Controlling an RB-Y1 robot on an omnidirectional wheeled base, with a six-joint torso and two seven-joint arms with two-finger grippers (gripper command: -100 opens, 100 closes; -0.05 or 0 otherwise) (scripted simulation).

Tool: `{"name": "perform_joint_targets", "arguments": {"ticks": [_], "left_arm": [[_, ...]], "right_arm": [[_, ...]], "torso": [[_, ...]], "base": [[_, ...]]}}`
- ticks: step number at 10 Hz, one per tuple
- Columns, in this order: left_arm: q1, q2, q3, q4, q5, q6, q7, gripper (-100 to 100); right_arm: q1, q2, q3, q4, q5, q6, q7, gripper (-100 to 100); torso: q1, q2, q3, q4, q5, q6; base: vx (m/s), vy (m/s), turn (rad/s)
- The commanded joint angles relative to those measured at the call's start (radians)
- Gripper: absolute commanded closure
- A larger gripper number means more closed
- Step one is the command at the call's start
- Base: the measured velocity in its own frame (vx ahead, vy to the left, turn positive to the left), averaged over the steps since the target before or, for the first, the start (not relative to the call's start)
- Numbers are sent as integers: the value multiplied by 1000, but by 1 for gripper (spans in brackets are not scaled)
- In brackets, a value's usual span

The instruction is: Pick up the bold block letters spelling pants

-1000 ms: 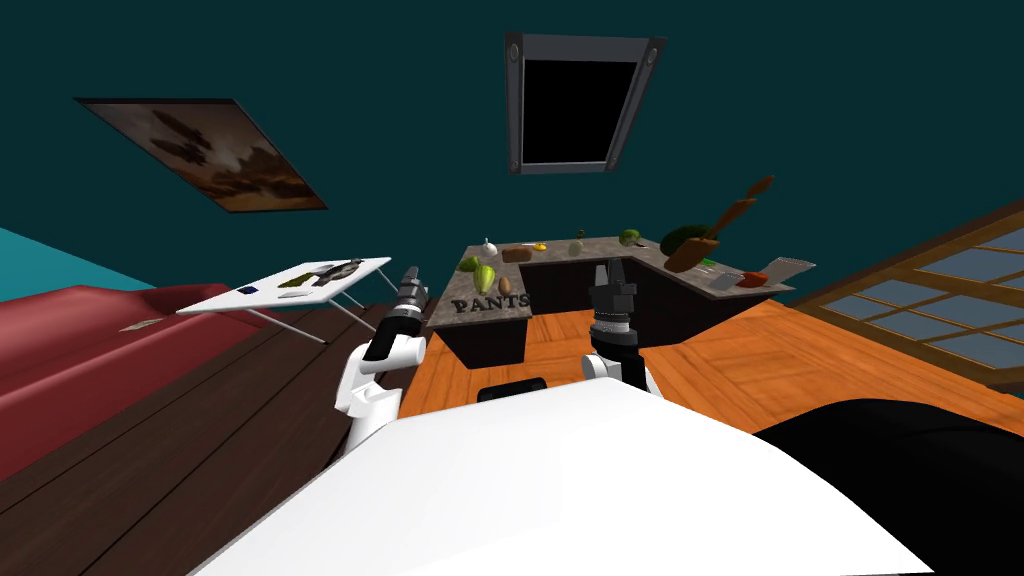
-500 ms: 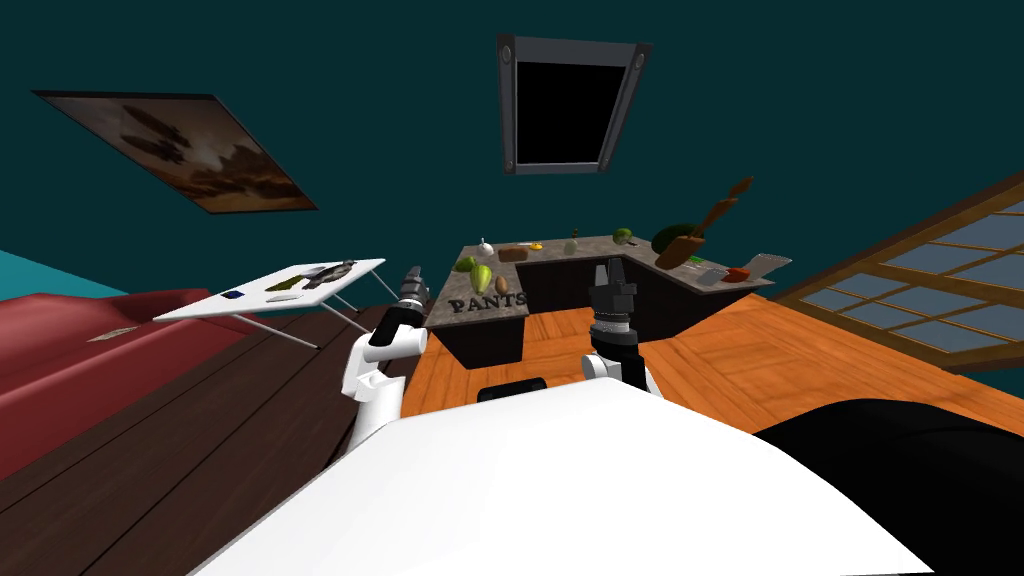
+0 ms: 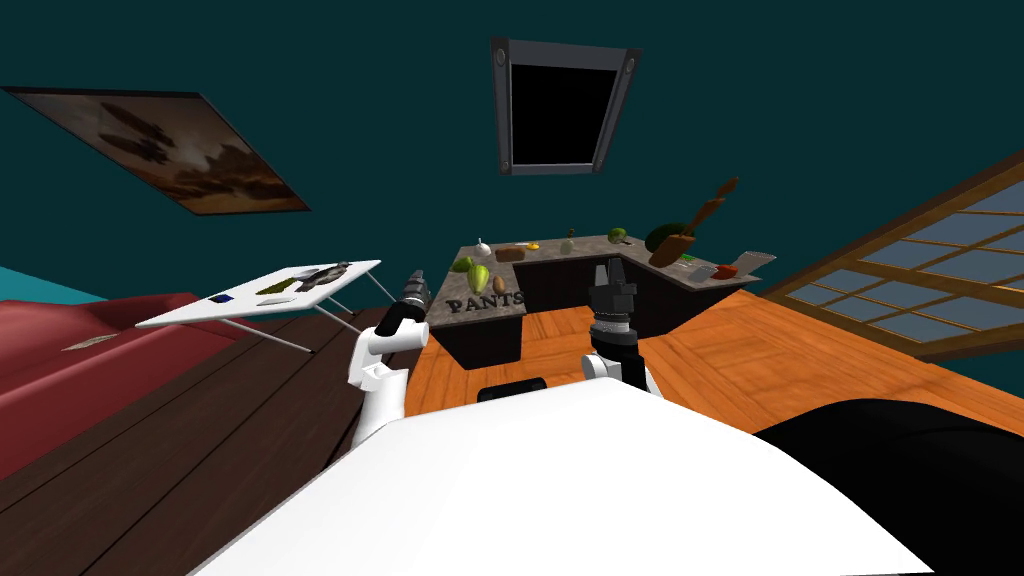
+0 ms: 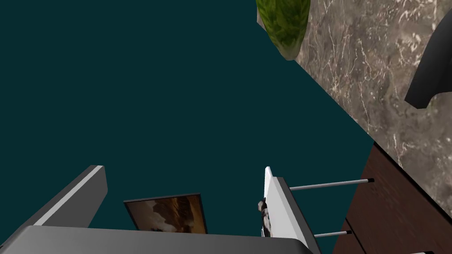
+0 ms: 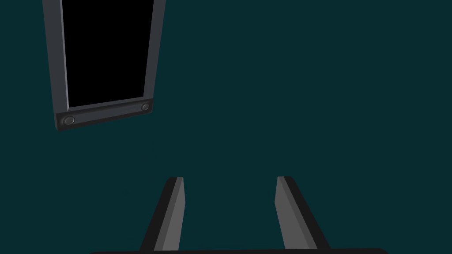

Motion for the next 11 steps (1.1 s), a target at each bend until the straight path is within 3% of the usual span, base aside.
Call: {"name": "perform_joint_targets", "arguments": {"ticks": [1,2,3,5,6,8,9,11], "left_arm": [[-42,2,11,30,-2,50,5,-100],[-42,2,11,30,-2,81,5,-100],[-82,-1,20,62,-7,115,10,-100],[-82,-1,20,62,-7,164,10,-100],[-121,-4,31,96,-10,195,14,-100],[-121,-4,31,96,-10,238,14,-100],[-160,-7,41,132,-13,278,17,-100],[-160,-7,41,132,-13,312,17,-100]], "right_arm": [[0,0,0,0,0,0,0,0],[0,0,0,0,0,0,0,0],[0,0,0,0,0,0,0,0],[0,0,0,0,0,0,0,0],[0,0,0,0,0,0,0,0],[0,0,0,0,0,0,0,0],[0,0,0,0,0,0,0,0],[0,0,0,0,0,0,0,0]], "torso": [[0,0,0,0,0,0],[0,0,0,0,0,1],[0,0,0,0,0,0],[0,0,0,0,0,0],[0,0,0,0,0,0],[-1,-1,0,0,0,0],[0,0,0,0,0,0],[-1,-1,0,0,0,0]], "base": [[-12,-7,-104],[-13,-4,-61],[-15,-10,-95],[-5,-4,-27],[-2,-7,-78],[-1,-3,-35],[-2,-12,-91],[0,-5,-29]]}}
